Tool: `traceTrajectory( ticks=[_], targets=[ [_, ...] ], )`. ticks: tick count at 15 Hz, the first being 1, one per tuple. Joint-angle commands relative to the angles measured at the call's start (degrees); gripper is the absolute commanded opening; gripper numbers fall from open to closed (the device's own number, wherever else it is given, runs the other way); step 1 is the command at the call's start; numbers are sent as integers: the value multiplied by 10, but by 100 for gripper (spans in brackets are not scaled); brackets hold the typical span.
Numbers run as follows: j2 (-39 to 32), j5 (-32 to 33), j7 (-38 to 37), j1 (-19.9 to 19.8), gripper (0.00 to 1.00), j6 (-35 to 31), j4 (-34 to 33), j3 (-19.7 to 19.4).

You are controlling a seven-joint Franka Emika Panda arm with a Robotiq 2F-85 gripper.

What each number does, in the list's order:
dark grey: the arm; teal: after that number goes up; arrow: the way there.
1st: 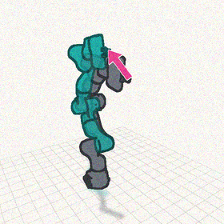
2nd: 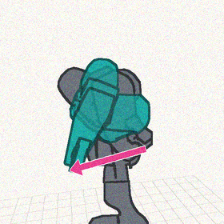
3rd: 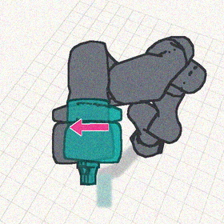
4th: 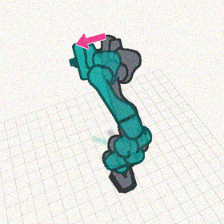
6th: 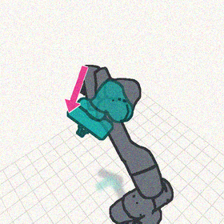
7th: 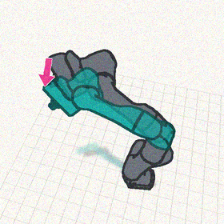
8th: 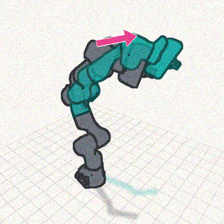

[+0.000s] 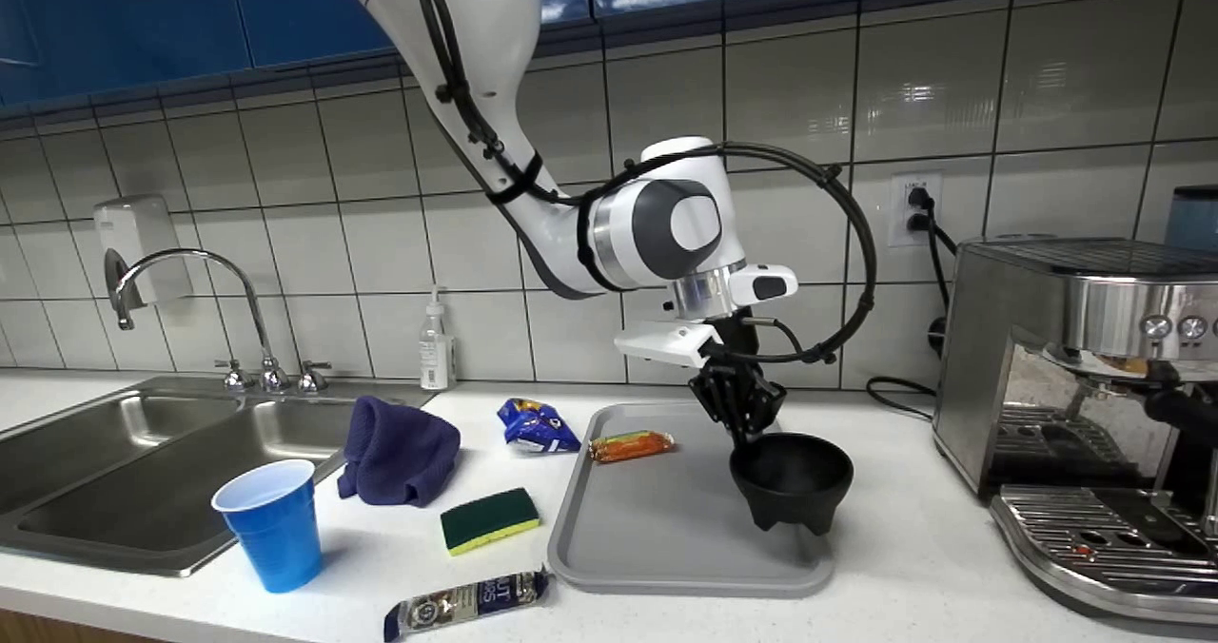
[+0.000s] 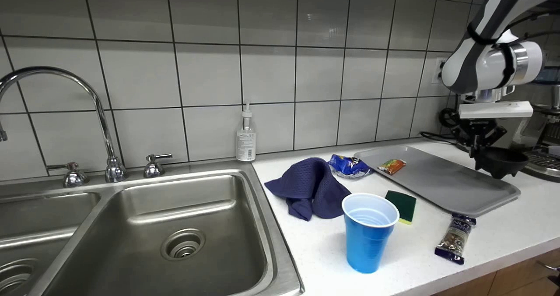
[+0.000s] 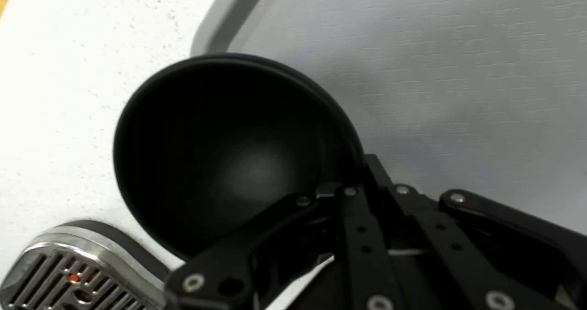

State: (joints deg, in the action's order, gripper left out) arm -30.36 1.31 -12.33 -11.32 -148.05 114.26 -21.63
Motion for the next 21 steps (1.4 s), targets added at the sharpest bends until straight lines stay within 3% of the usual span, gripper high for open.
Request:
traceTrajectory(
  ticks=[1,21],
  targets=[
    [19,12,-11,-12,2,21,10,-8],
    [-40,4,-61,-51,2,21,-5,-49]
  ],
)
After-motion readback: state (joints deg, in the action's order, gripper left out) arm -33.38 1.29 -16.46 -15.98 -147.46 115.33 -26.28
